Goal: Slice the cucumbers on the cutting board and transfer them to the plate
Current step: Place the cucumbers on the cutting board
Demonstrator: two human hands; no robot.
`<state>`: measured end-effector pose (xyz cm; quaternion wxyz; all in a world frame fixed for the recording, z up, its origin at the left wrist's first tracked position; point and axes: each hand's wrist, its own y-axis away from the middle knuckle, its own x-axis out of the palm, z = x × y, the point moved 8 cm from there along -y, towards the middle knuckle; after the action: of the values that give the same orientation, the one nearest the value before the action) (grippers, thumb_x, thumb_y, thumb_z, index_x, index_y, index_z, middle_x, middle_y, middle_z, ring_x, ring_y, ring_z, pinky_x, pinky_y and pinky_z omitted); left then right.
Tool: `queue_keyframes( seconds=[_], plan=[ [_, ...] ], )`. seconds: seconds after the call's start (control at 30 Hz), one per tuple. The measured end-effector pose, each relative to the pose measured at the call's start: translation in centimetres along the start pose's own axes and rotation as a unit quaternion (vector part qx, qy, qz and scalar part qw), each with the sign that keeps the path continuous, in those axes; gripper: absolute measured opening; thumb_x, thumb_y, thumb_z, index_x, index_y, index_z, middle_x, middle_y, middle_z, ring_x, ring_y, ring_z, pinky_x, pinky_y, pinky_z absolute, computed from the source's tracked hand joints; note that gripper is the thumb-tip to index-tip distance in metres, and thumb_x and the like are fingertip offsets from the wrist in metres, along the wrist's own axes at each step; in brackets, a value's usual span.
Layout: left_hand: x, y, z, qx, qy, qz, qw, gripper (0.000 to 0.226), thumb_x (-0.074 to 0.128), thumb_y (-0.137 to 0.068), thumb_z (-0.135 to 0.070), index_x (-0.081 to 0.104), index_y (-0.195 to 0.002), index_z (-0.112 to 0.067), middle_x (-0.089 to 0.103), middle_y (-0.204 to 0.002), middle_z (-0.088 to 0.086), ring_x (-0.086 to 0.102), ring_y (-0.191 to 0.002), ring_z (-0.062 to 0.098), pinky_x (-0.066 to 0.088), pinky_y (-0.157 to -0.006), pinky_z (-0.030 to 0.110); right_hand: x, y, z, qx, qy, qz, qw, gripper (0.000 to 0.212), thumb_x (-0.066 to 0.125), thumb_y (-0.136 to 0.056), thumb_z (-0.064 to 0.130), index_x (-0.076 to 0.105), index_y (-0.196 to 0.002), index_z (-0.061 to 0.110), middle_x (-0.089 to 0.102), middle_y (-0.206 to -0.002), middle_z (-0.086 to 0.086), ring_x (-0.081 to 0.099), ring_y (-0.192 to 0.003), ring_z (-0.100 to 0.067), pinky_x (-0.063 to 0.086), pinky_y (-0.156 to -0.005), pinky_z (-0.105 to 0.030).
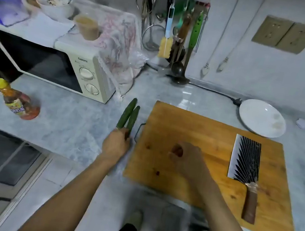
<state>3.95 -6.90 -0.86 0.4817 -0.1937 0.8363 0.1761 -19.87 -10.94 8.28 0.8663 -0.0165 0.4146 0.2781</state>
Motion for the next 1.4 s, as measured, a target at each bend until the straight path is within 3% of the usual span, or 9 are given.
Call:
queue_keyframes(
  seconds=[0.23, 0.4, 0.53, 0.73, 0.9, 1.07, 1.17, 1.27, 1.4],
  plan=[
    [2.5, -3.3, 0.5, -0.037, -0.079, 0.067, 0.994, 0.041, 0.048, -0.096, -0.024, 0.040, -0.134, -0.010, 0.056, -0.117, 0.017, 0.061, -0.099, 0.036, 0.052, -0.077, 0.044, 1.2, -1.9, -1.1, 0.050, 0.005, -0.001, 0.999, 0.017, 0.066, -0.090, 0.016, 0.056, -0.076, 0.019, 0.056, -0.072, 0.006, 0.050, -0.067, -0.010, 0.032, -0.052, -0.016],
    [0.9, -2.8, 0.4, -0.057, 0.141, 0.037, 0.988, 0.055, 0.058, -0.091, -0.015, 0.039, -0.141, -0.009, 0.060, -0.123, 0.019, 0.060, -0.106, 0.036, 0.050, -0.082, 0.037, 0.9, -2.0, -2.6, 0.082, -0.004, -0.007, 0.997, 0.012, 0.067, -0.091, 0.016, 0.061, -0.081, 0.017, 0.063, -0.080, 0.002, 0.057, -0.077, -0.015, 0.043, -0.063, -0.026],
    [-0.2, -1.4, 2.1, -0.075, 0.066, -0.001, 0.995, 0.046, 0.056, -0.086, -0.020, 0.044, -0.128, -0.007, 0.059, -0.103, 0.016, 0.060, -0.088, 0.034, 0.045, -0.065, 0.035, 0.8, -1.8, -4.1, 0.110, -0.019, -0.021, 0.994, 0.007, 0.067, -0.092, 0.019, 0.065, -0.087, 0.014, 0.066, -0.084, -0.002, 0.058, -0.080, -0.017, 0.041, -0.065, -0.028],
    [-0.2, -2.5, 4.6, -0.152, -0.011, 0.005, 0.988, 0.040, 0.053, -0.092, -0.033, 0.043, -0.118, -0.004, 0.048, -0.115, 0.019, 0.059, -0.091, 0.039, 0.044, -0.071, 0.038, 2.7, -2.6, -3.2, 0.096, -0.037, -0.006, 0.995, 0.014, 0.066, -0.093, 0.021, 0.062, -0.079, 0.020, 0.066, -0.081, -0.002, 0.059, -0.077, -0.016, 0.040, -0.062, -0.022],
    [0.0, -3.1, 6.1, -0.145, 0.102, 0.044, 0.983, 0.037, 0.067, -0.087, -0.037, 0.058, -0.102, -0.004, 0.061, -0.093, 0.010, 0.062, -0.087, 0.030, 0.046, -0.064, 0.030, 3.9, -2.9, -2.2, 0.085, -0.033, 0.002, 0.996, 0.035, 0.064, -0.094, 0.023, 0.047, -0.065, 0.030, 0.053, -0.066, 0.009, 0.049, -0.063, -0.004, 0.036, -0.057, -0.011],
    [1.9, -0.1, 1.1, -0.070, 0.241, 0.137, 0.958, 0.032, 0.066, -0.088, -0.043, 0.055, -0.109, -0.022, 0.058, -0.091, -0.008, 0.055, -0.079, 0.008, 0.040, -0.059, 0.014, 2.4, -1.8, -4.5, 0.117, -0.062, -0.026, 0.991, 0.014, 0.064, -0.094, 0.019, 0.066, -0.082, 0.011, 0.066, -0.078, 0.000, 0.056, -0.074, -0.012, 0.036, -0.058, -0.016],
    [4.8, 1.5, -3.6, -0.050, 0.277, 0.191, 0.940, 0.036, 0.067, -0.086, -0.045, 0.056, -0.112, -0.023, 0.058, -0.097, -0.006, 0.056, -0.093, 0.015, 0.044, -0.074, 0.023, 0.7, 0.0, -7.5, 0.155, -0.073, -0.053, 0.984, 0.009, 0.064, -0.092, 0.015, 0.069, -0.088, 0.008, 0.072, -0.090, -0.002, 0.060, -0.084, -0.013, 0.038, -0.066, -0.020],
    [7.5, 1.8, -7.2, -0.068, 0.265, 0.198, 0.941, 0.036, 0.068, -0.086, -0.046, 0.056, -0.106, -0.019, 0.054, -0.089, -0.008, 0.052, -0.086, 0.012, 0.042, -0.069, 0.023, -0.8, 2.1, -10.7, 0.187, -0.078, -0.080, 0.976, 0.008, 0.066, -0.091, 0.014, 0.068, -0.086, 0.008, 0.072, -0.089, -0.004, 0.062, -0.083, -0.016, 0.039, -0.061, -0.015],
    [10.2, 1.6, -10.5, -0.075, 0.273, 0.193, 0.940, 0.055, 0.067, -0.081, -0.056, 0.059, -0.112, -0.011, 0.064, -0.102, 0.003, 0.060, -0.090, 0.019, 0.050, -0.069, 0.028, -2.4, 4.0, -13.7, 0.199, -0.107, -0.101, 0.969, 0.007, 0.066, -0.091, 0.014, 0.067, -0.087, 0.007, 0.071, -0.088, -0.003, 0.061, -0.083, -0.016, 0.039, -0.064, -0.019]
  ],
)
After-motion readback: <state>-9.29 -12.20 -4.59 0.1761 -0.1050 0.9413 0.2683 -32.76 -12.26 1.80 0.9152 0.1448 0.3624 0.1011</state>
